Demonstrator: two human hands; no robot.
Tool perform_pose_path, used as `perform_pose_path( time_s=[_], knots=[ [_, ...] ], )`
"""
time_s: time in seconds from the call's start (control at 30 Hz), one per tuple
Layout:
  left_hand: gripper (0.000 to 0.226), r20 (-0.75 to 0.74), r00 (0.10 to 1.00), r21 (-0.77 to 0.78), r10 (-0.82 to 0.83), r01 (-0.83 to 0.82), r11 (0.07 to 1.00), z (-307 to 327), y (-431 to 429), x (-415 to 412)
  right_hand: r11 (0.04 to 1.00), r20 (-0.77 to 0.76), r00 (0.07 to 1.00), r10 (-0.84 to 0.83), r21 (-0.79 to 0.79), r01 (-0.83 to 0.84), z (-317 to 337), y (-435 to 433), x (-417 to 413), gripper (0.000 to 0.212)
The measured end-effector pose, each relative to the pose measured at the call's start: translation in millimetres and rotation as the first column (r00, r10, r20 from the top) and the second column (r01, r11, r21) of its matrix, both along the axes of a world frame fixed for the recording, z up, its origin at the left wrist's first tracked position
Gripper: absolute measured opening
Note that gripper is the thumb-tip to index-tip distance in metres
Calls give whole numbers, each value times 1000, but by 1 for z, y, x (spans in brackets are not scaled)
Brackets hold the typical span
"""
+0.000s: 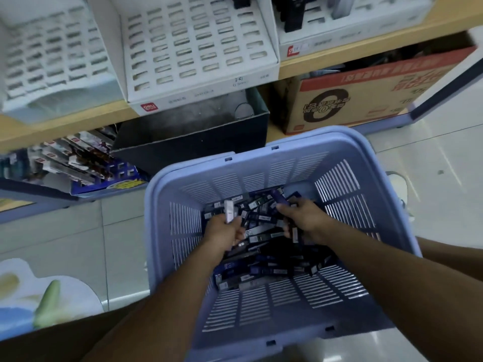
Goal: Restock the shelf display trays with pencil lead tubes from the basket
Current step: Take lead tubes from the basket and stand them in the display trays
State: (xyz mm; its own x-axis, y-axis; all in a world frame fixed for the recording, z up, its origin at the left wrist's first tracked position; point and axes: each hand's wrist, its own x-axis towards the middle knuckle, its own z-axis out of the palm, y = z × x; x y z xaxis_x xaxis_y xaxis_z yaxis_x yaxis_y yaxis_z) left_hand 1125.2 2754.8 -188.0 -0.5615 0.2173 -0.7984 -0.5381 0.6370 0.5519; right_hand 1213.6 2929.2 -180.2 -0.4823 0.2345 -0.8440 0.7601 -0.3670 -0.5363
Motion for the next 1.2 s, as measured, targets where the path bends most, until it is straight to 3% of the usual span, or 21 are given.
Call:
perform_pose_path(
  time_s=[0.07, 0.17, 0.27, 0.4, 0.57, 0.73, 0.83, 1.0, 1.2],
  knots=[
    [12, 109, 992, 110, 65, -77, 991, 15, 11, 7, 981, -1, 992, -127, -149, 126, 15, -10, 4, 14],
    [17, 143, 980, 205, 140, -168, 964, 38, 28, 15, 978, -28, 998, -61, -200, 55, 35, -21, 1, 9],
    [25, 150, 957, 271, 247, -280, 921, 67, 38, 17, 992, -119, 993, 14, -123, -28, 65, -27, -1, 8],
    [20, 87, 937, 324, 338, -348, 880, 101, 38, 10, 980, -219, 957, 193, 96, -176, 106, -23, -2, 18],
    [15, -93, 945, 381, 315, -259, 888, 142, 35, 7, 961, -288, 919, 270, 138, -239, 158, -26, 1, 13],
    [20, -103, 965, 476, 241, -165, 864, 188, 35, 11, 989, -389, 910, 146, 35, -143, 194, -35, 2, 24],
    [30, -92, 980, 527, 176, -102, 844, 218, 33, 9, 994, -463, 884, 70, -41, -100, 216, -36, 1, 16],
    [35, -233, 972, 525, 21, 107, 844, 267, 29, -7, 998, -554, 833, 15, -40, -45, 254, -36, -5, 13],
    [31, -238, 970, 680, -47, 201, 706, 336, 22, -40, 965, -680, 714, -167, -260, -22, 287, -23, -10, 22]
  ],
)
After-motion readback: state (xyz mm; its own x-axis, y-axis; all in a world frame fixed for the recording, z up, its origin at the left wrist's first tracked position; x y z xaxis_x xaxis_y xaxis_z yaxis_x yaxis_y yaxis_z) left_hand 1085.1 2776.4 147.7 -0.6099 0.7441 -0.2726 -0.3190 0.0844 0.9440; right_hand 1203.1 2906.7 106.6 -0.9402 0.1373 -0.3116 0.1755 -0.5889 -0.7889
